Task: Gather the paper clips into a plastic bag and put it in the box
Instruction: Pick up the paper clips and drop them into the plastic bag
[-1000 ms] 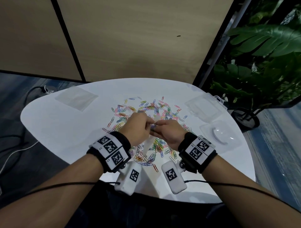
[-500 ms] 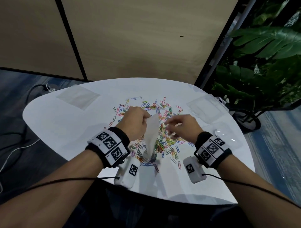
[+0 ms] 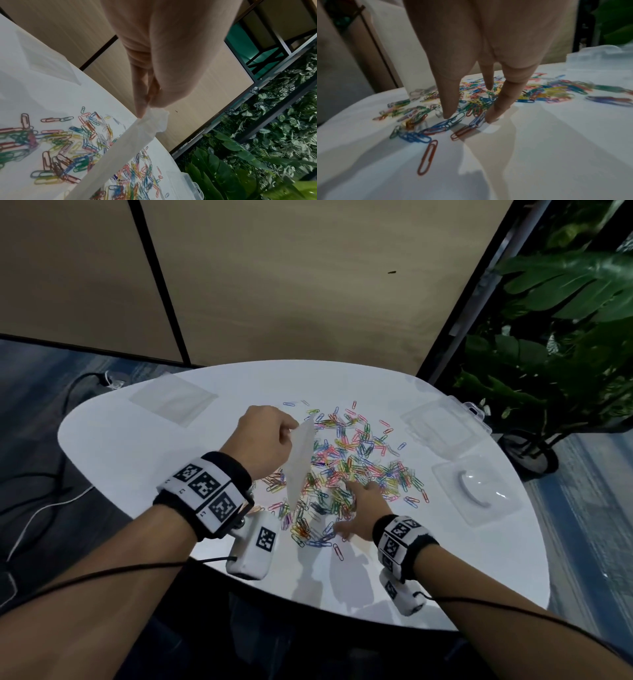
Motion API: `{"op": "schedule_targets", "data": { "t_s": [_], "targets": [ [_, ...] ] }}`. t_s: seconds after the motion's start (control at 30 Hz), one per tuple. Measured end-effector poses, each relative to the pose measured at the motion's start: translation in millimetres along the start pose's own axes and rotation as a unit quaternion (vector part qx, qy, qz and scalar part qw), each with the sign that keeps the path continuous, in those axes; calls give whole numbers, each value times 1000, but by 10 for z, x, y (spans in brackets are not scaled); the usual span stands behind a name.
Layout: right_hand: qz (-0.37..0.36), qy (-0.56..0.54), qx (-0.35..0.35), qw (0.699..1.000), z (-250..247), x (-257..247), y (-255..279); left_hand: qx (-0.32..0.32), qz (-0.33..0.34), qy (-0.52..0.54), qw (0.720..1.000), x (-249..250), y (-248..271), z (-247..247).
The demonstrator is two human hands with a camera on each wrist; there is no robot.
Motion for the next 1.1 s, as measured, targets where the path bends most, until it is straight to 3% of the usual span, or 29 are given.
{"op": "schedule_targets", "data": {
  "t_s": [0.1,0.27,0.37,0.5,0.57,0.67,0.73,0.83,0.9,1.03,1.1],
  "targets": [
    [-45,87,28,995,29,-146,-22,3,-2,-5,1000,-85,20,-54],
    [-88,75,107,988,-45,-194,-68,-10,8,-15,1000,-93,36,-75],
    [-63,6,105,992,-186,-97,-84,-30,17,-12,999,-44,61,-20],
    [46,-190,83,977,-440,232,-165,-48,14,-9,999,-3,84,46],
    [82,-332,44,939,-521,315,-156,-54,4,2,999,5,90,78],
    [52,-578,-29,814,-695,127,-25,-75,-7,2,997,17,65,148],
    [-3,-663,-98,742,-846,-143,168,-85,-9,-13,996,21,27,210],
    [-71,-707,-174,681,-984,-498,423,-93,-4,-22,995,65,5,282],
    [-85,-701,-184,683,-940,-617,486,-86,7,-18,996,130,4,297],
    [-52,-630,-106,768,-765,-611,439,-69,23,15,997,224,6,328],
    [-32,-615,-87,783,-704,-596,407,-70,18,24,997,255,22,364]
  ]
}}
Point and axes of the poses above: each hand's wrist, its own y-axis away from the middle knuckle, its own z-axis out of the palm, x = y × z, the point moved 7 cm from there along -y, towards the middle knuckle, and after that the axes turned 7 degrees about z, right-handed, at the moved point
